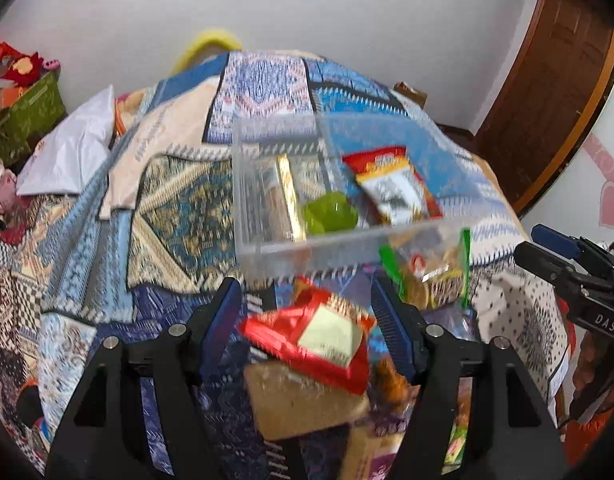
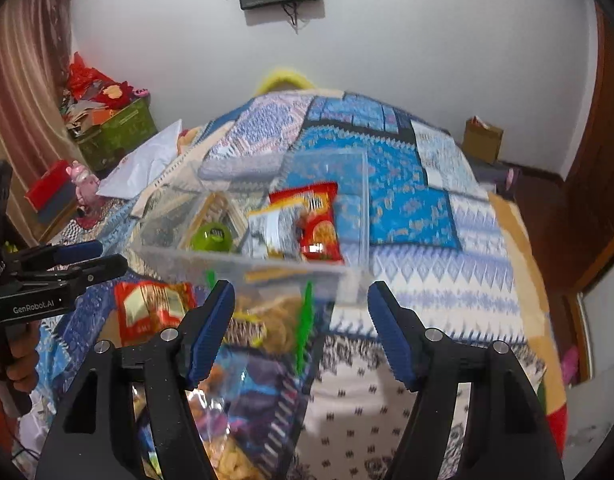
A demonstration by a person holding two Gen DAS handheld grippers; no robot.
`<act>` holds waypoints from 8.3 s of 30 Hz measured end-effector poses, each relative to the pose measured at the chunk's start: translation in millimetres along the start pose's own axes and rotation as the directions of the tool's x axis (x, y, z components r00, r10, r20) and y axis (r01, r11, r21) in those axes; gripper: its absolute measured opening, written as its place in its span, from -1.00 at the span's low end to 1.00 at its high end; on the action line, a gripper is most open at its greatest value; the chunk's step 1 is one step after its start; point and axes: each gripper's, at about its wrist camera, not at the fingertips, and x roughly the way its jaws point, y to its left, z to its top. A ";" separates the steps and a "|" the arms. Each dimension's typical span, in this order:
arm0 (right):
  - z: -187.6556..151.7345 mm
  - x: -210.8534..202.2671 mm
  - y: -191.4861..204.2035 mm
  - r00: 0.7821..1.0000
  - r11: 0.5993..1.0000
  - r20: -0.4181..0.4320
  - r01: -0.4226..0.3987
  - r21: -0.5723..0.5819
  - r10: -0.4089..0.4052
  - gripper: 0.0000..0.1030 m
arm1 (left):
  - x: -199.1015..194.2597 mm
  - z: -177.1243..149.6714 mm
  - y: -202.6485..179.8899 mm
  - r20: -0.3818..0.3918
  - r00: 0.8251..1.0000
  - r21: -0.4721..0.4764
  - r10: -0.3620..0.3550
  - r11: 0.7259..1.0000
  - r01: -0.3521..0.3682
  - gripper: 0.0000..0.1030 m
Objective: Organize snacks
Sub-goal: 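Grasp a red snack bag with the left gripper while the right grasps a cracker bag, then carry both bags into the clear box, release, and withdraw both grippers, then grasp a wrapped cracker block with the left gripper while the right grasps a nut snack bag, then lower the cracker block and nut bag into the clear box, opening both grippers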
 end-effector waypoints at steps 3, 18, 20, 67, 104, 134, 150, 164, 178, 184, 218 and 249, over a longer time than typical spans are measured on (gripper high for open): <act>-7.6 10.7 -1.2 0.999 1.000 -0.037 -0.009 0.009 0.010 0.28 | 11.2 -11.0 1.0 -0.038 0.999 -0.008 -0.008 1.000 0.008 0.30; -15.9 62.0 12.1 0.984 0.997 -0.160 -0.078 0.002 0.078 0.47 | 48.6 -17.9 -10.9 -0.049 0.997 0.074 0.052 0.996 -0.048 0.77; -15.5 66.2 14.9 0.981 0.996 -0.169 -0.094 0.004 0.094 0.48 | 51.1 -17.3 -5.0 -0.048 0.998 0.054 0.031 0.998 -0.028 0.81; -12.6 14.8 16.5 0.993 0.994 -0.029 -0.112 0.007 0.112 0.05 | 42.5 -32.0 52.8 -0.104 0.995 -0.129 -0.009 0.992 -0.005 0.62; 31.3 1.1 13.5 0.992 0.995 0.083 -0.097 0.016 0.095 0.05 | -48.8 1.5 35.9 0.182 0.983 -0.079 0.002 0.997 0.013 -0.17; 91.3 100.4 16.7 0.998 0.998 -0.010 -0.058 -0.012 0.058 0.06 | 76.9 94.1 5.6 0.120 0.993 -0.058 -0.003 0.998 0.010 -0.16; 87.5 110.3 24.0 0.998 0.995 -0.051 0.030 -0.091 -0.034 0.16 | 72.0 96.8 1.7 0.125 0.991 -0.045 0.040 0.998 -0.035 0.04; 82.7 24.8 28.0 0.997 0.995 0.079 0.013 -0.097 -0.005 0.51 | -15.2 77.6 -4.0 0.196 0.980 -0.020 0.014 1.000 -0.011 0.23; 28.7 -39.7 32.5 0.992 0.995 0.124 0.008 -0.096 0.004 0.57 | -61.0 11.6 4.1 0.135 0.991 -0.027 0.016 1.000 -0.012 0.34; -14.0 -34.5 29.8 0.999 0.996 0.054 0.011 -0.092 -0.006 0.57 | -51.8 -22.4 10.5 0.057 0.998 -0.036 0.027 0.999 -0.025 0.34; -93.7 5.7 0.1 0.988 0.998 -0.143 -0.049 0.035 0.054 -0.14 | 30.9 -63.9 5.7 -0.157 0.987 -0.082 -0.019 0.997 0.007 0.57; 9.1 -13.8 -3.6 0.993 0.997 0.104 -0.053 0.056 0.047 -0.17 | -33.1 10.9 2.3 0.124 0.992 -0.082 -0.027 0.996 0.037 0.52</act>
